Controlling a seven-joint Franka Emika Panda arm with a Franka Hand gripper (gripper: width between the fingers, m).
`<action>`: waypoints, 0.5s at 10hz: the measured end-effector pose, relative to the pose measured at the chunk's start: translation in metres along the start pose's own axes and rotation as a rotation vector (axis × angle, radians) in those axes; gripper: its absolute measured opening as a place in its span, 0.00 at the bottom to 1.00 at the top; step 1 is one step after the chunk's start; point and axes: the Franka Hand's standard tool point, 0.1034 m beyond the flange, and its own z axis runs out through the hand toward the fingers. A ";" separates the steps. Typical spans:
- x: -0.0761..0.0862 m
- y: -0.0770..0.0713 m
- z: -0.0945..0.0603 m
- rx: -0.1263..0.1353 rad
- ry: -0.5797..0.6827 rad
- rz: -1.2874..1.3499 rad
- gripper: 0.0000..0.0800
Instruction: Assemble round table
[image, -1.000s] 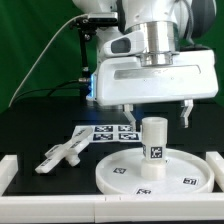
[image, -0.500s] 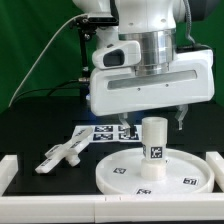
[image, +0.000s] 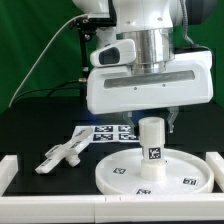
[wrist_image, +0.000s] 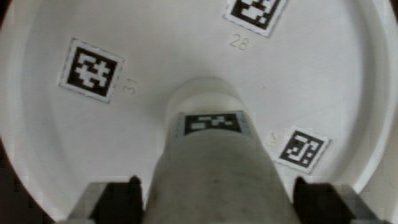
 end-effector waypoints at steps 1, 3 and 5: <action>0.000 -0.001 0.000 0.003 0.000 0.086 0.50; 0.003 -0.007 0.001 0.002 0.028 0.331 0.50; 0.003 -0.010 0.002 -0.010 0.027 0.580 0.50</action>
Offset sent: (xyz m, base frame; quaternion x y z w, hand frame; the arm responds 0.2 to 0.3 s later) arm 0.0097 0.0164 -0.0014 -0.0222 0.0071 0.2893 0.9570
